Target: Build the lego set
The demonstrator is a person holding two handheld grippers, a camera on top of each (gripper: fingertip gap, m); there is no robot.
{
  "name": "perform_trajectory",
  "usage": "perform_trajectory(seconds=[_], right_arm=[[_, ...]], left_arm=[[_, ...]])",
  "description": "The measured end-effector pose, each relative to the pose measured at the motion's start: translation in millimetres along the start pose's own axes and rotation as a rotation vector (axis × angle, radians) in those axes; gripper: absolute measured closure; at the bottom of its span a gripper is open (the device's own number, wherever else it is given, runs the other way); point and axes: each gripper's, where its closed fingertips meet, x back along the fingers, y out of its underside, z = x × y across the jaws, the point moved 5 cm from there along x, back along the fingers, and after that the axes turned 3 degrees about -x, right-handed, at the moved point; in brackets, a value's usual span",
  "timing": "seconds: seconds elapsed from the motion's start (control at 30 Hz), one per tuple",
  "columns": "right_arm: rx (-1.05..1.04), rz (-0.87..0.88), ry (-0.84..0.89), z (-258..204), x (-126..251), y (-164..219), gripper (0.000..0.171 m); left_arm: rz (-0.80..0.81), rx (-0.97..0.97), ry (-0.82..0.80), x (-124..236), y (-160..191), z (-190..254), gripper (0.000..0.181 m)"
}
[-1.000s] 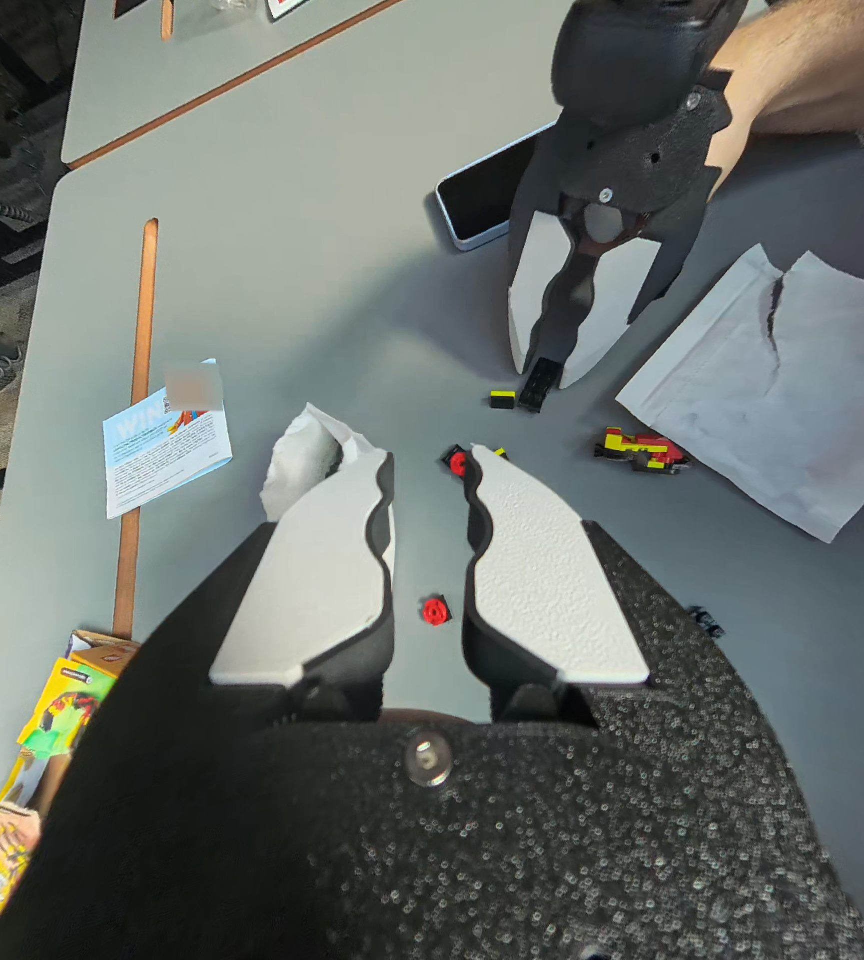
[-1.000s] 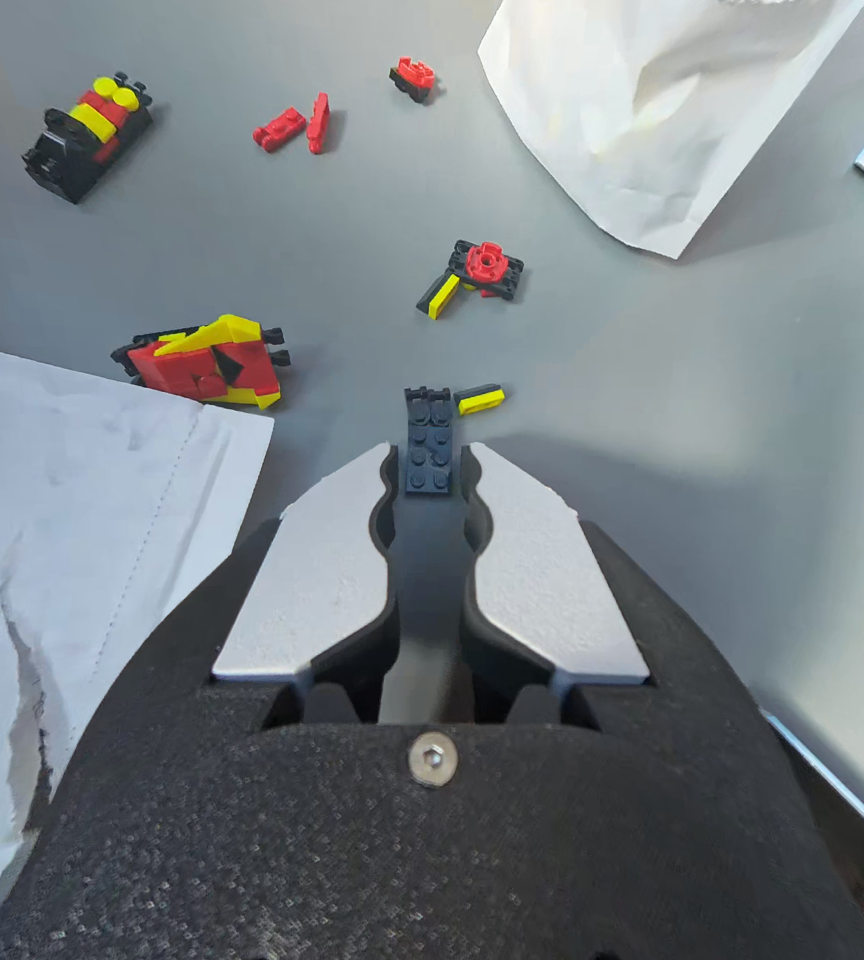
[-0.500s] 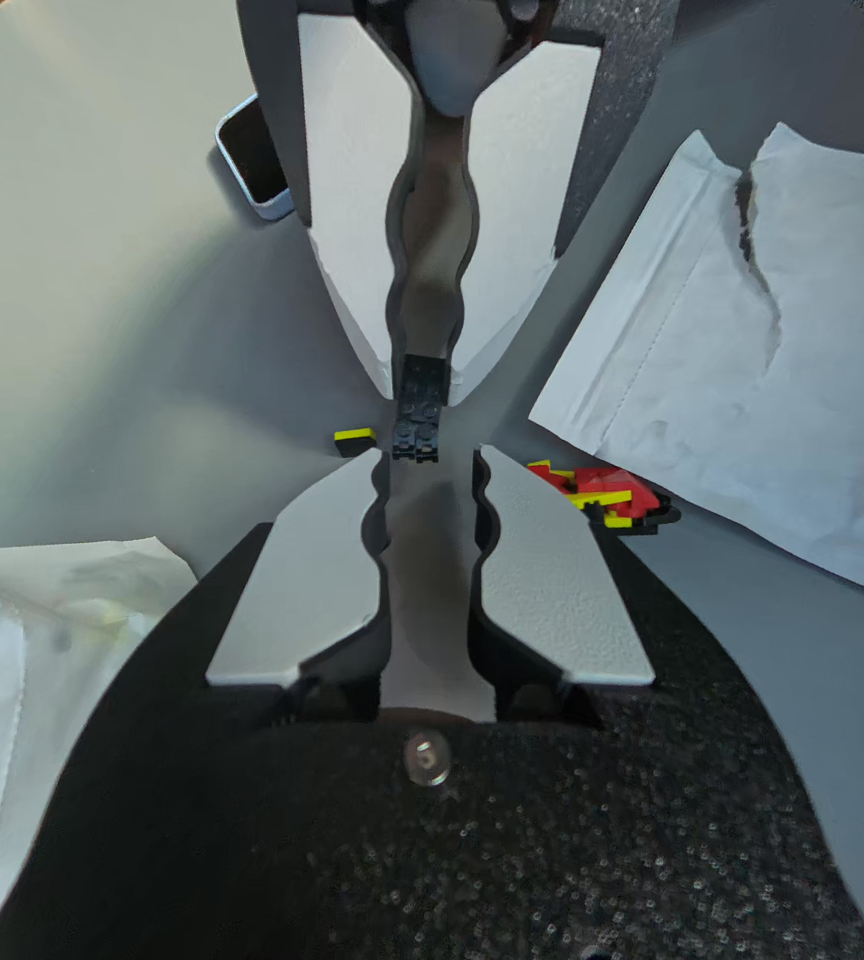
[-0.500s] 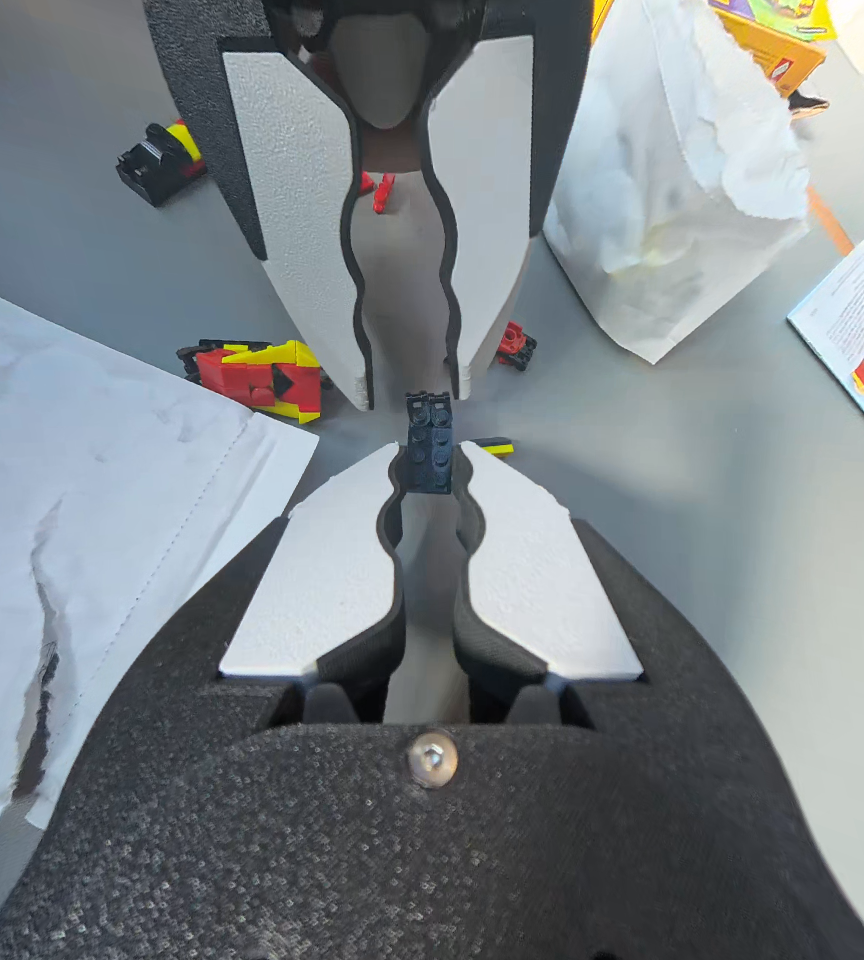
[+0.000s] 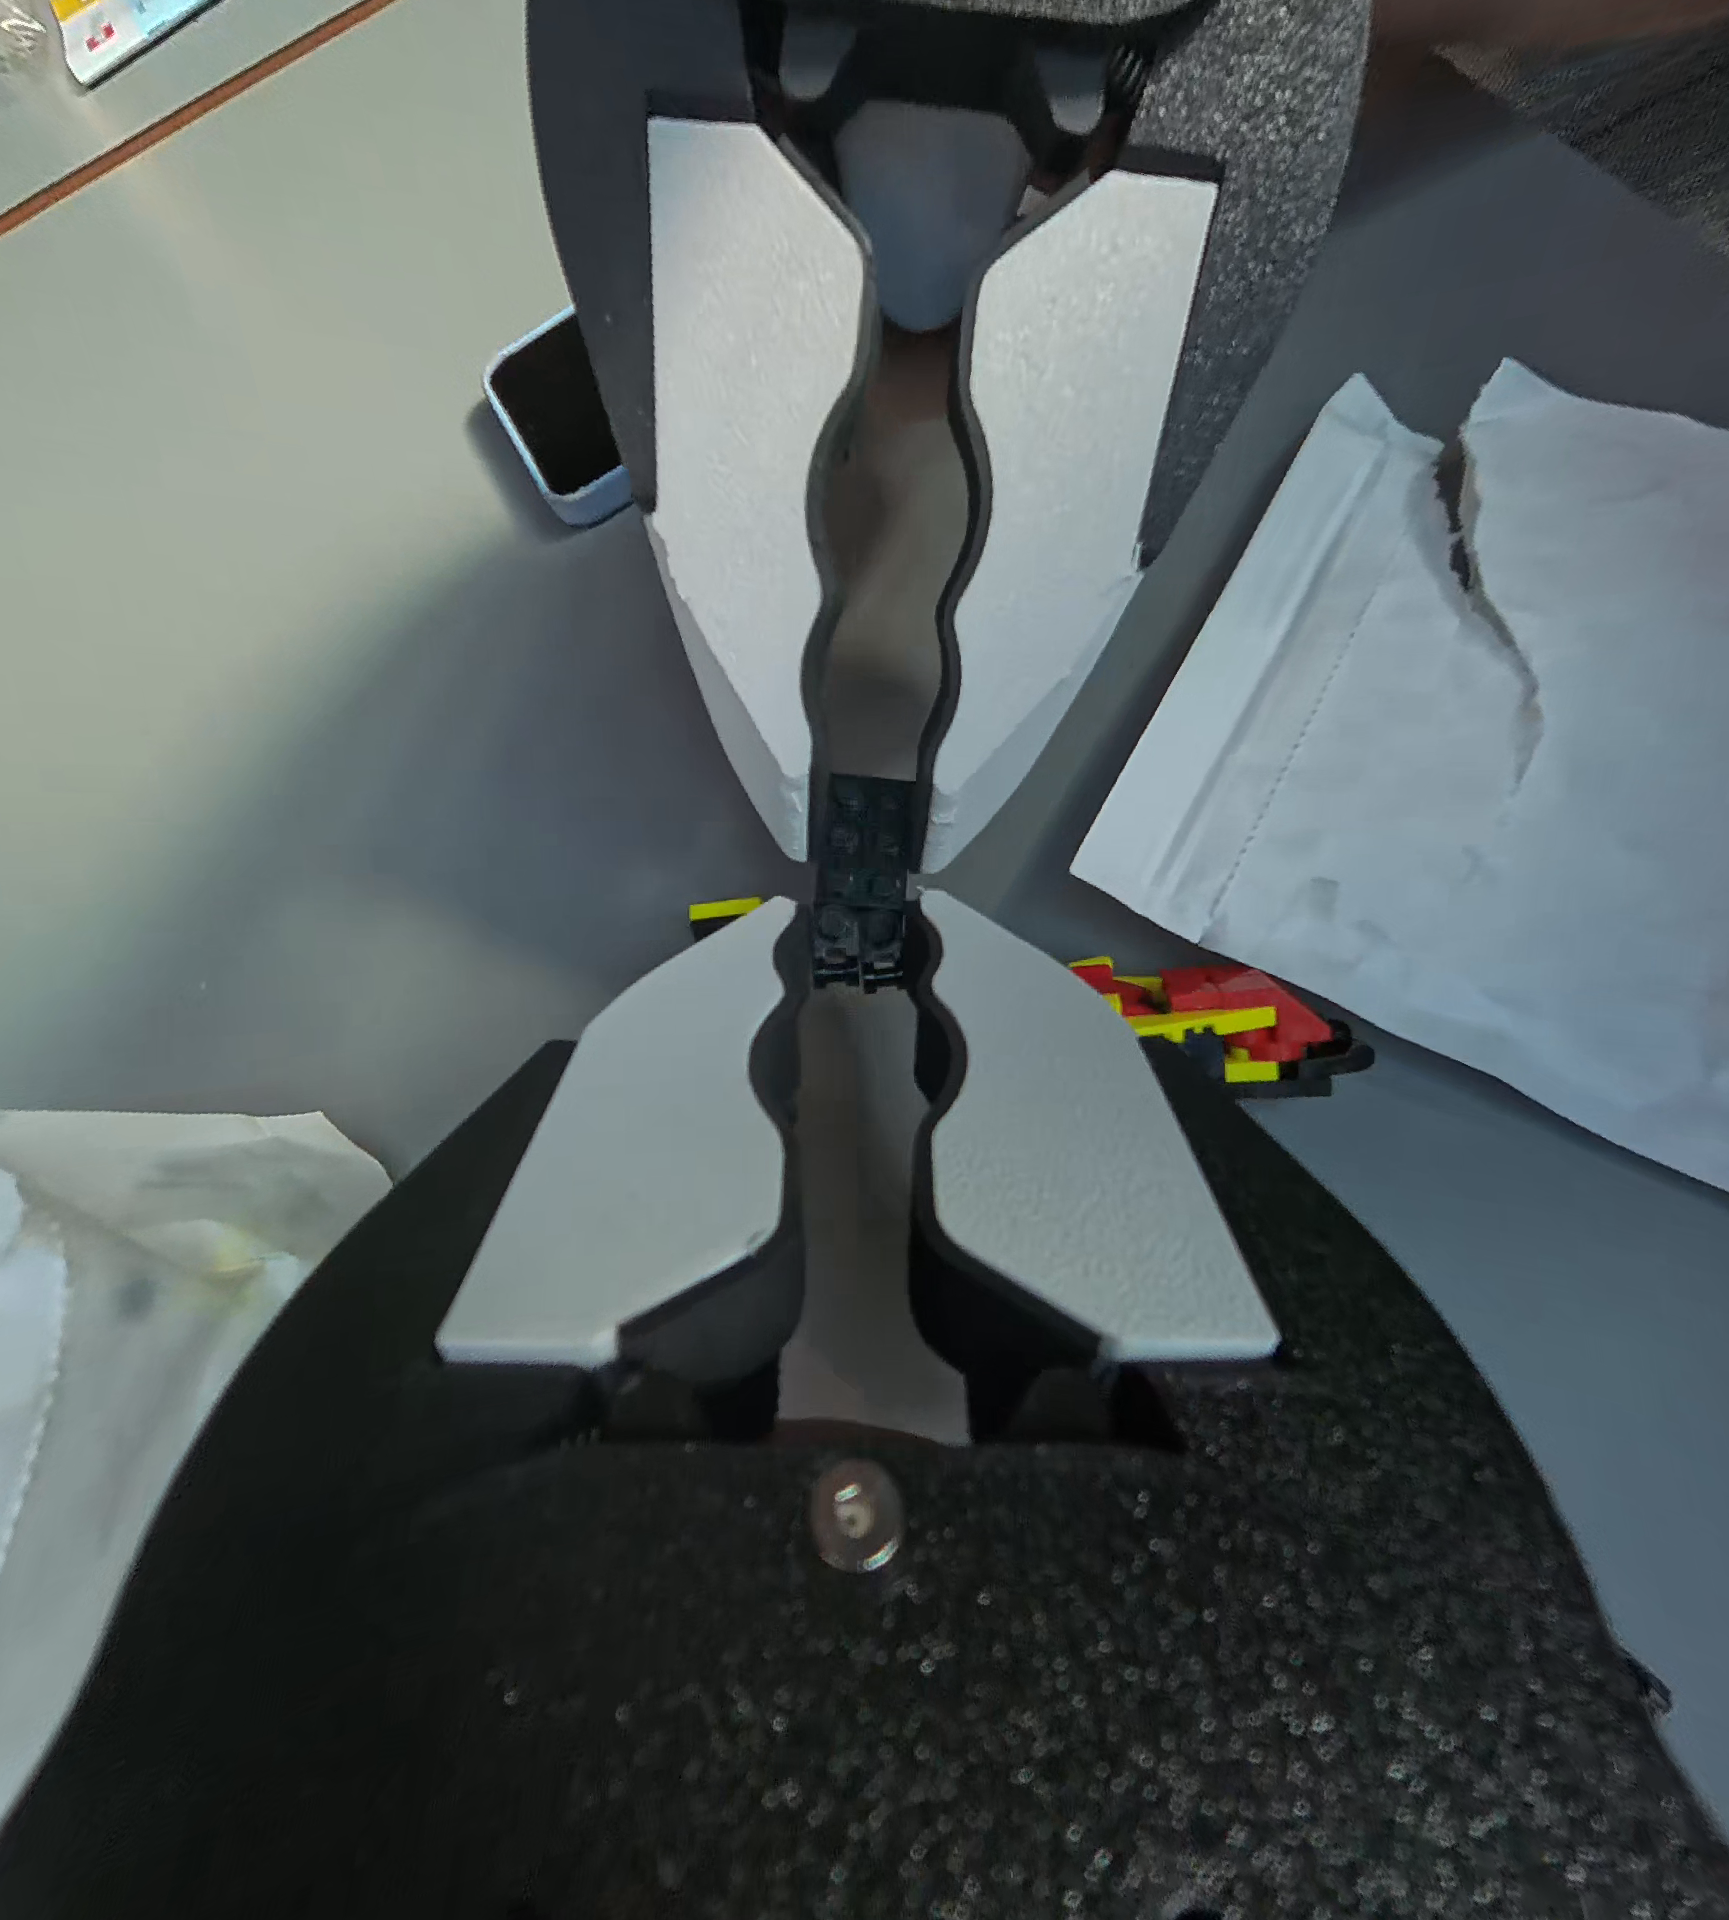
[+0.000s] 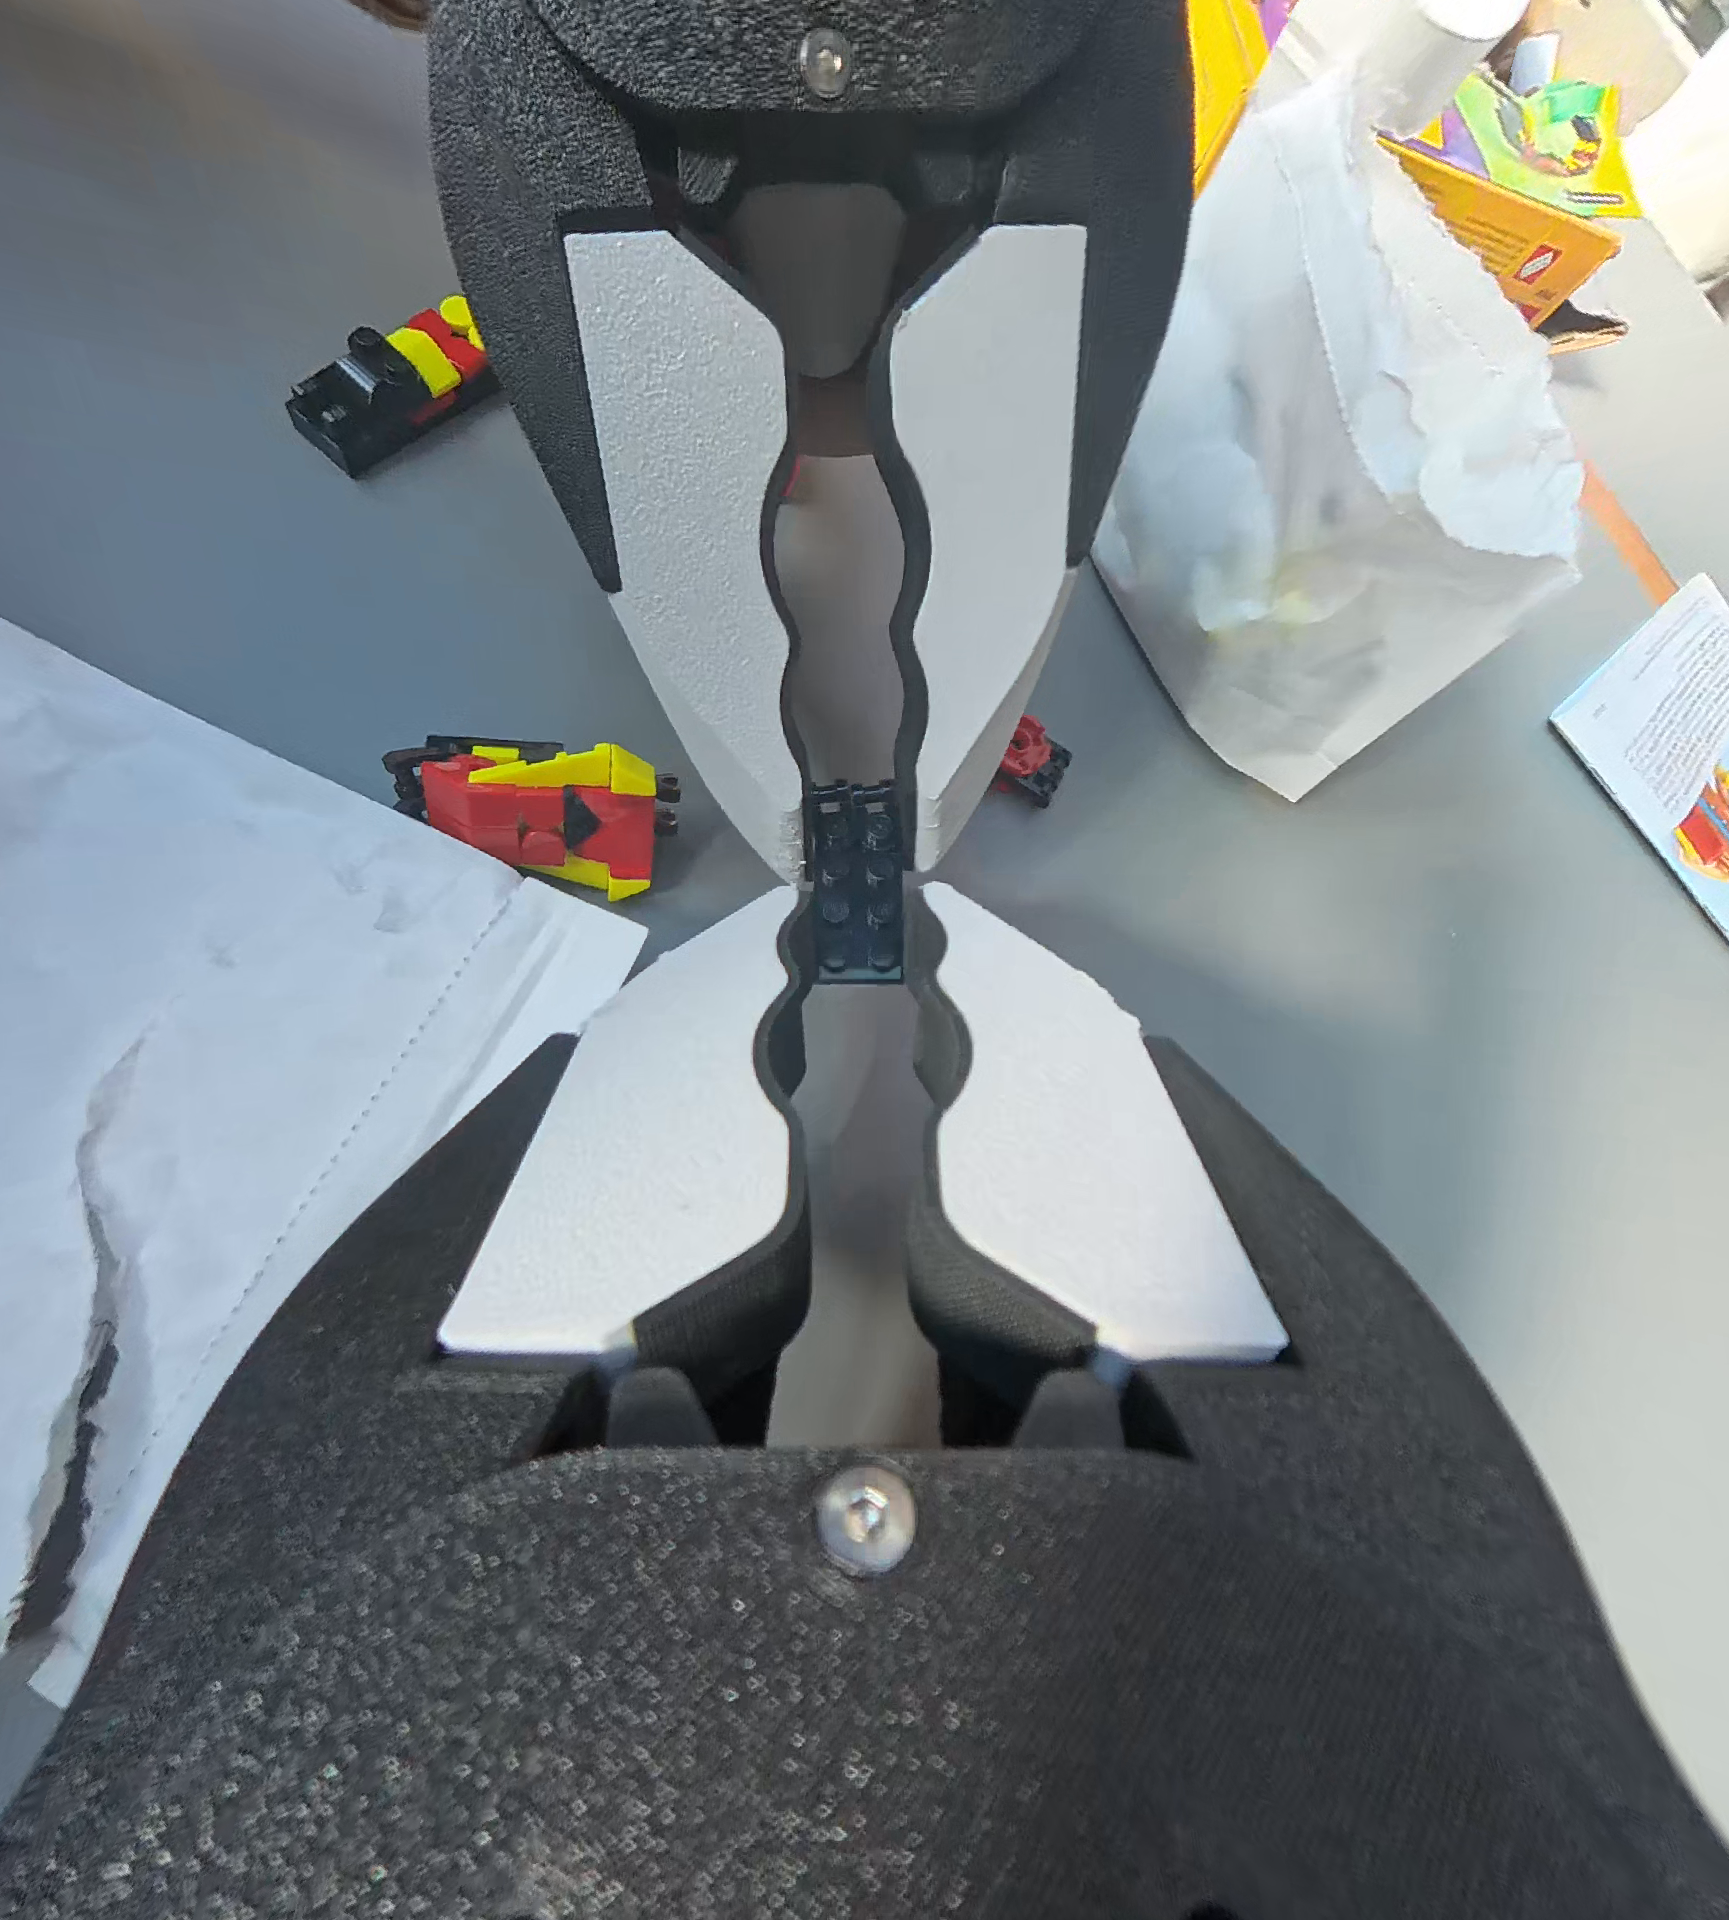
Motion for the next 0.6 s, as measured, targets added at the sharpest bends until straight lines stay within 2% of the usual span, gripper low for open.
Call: perform_trajectory(seconds=[0.03, 0.1, 0.2, 0.27, 0.43, 0.6], right_arm=[[-0.053, 0.019, 0.018, 3, 1, 0, 0.153], [-0.211, 0.081, 0.011, 9, 4, 0, 0.139], [-0.491, 0.252, -0.114, 12, 12, -6, 0.141], [-0.59, 0.32, -0.142, 16, 17, -7, 0.143], [-0.672, 0.427, -0.155, 22, 23, -12, 0.162], [-0.666, 0.43, -0.149, 21, 24, -16, 0.159]], left_arm=[[0.006, -0.007, -0.036, 3, -1, -2, 0.165], [0.022, -0.053, -0.137, 10, -3, -7, 0.165], [0.044, -0.174, -0.307, 19, -9, -9, 0.165], [0.044, -0.268, -0.394, 22, -13, -8, 0.165], [0.043, -0.398, -0.493, 24, -22, -4, 0.164], [0.045, -0.476, -0.571, 26, -24, -2, 0.164]])
